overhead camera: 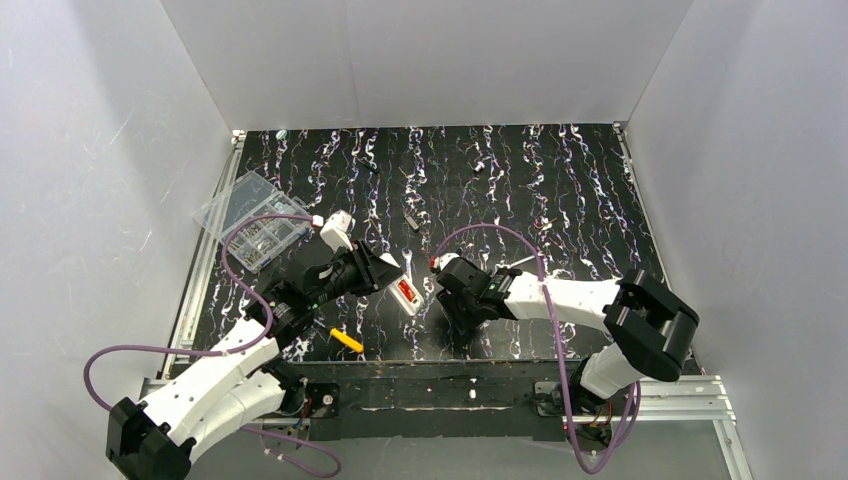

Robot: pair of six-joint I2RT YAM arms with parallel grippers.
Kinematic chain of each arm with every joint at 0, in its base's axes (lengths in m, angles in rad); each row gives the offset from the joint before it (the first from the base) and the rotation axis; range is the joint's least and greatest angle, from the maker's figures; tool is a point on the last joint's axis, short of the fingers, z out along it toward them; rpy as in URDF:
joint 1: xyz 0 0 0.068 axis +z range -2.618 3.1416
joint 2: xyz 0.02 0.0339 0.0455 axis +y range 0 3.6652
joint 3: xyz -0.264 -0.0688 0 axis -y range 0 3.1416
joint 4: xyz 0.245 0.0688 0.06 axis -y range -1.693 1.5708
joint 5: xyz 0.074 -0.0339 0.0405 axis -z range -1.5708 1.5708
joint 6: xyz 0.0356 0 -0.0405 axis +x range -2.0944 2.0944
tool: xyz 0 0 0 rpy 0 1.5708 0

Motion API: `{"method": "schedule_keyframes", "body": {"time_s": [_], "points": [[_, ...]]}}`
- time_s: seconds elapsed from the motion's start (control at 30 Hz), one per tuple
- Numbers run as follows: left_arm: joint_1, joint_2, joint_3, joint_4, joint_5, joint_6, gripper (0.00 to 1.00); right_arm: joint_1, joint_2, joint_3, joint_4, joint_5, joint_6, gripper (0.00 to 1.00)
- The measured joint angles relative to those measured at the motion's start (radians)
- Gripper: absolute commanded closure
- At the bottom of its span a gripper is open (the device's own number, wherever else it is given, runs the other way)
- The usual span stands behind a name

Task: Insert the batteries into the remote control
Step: Pick up the battery cover at the center of the board, then load the battery cover into the remote control.

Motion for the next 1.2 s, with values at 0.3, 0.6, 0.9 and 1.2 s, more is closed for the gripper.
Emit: {"method": "schedule_keyframes", "body": {"time_s": [0.3, 0.6, 0.9, 1.2], "points": [[0.0, 0.0, 0.0, 0.0, 0.0, 0.0, 0.93, 0.009, 0.008, 0.008, -0.011, 0.023, 0.041, 0.75], [0.0, 0.0, 0.0, 0.001, -0.001, 0.0, 0.94, 0.01, -0.126, -0.028, -0.071, 0.097, 0.121, 0.77], [0.0, 0.034, 0.0, 0.09, -0.009, -0.082, 0.97, 0.006, -0.336, 0.229, -0.253, 0.085, -0.003, 0.71], [0.0, 0.203, 0.005, 0.367, 0.026, -0.208, 1.0, 0.005, -0.312, 0.537, -0.446, -0.059, -0.114, 0.72]]}}
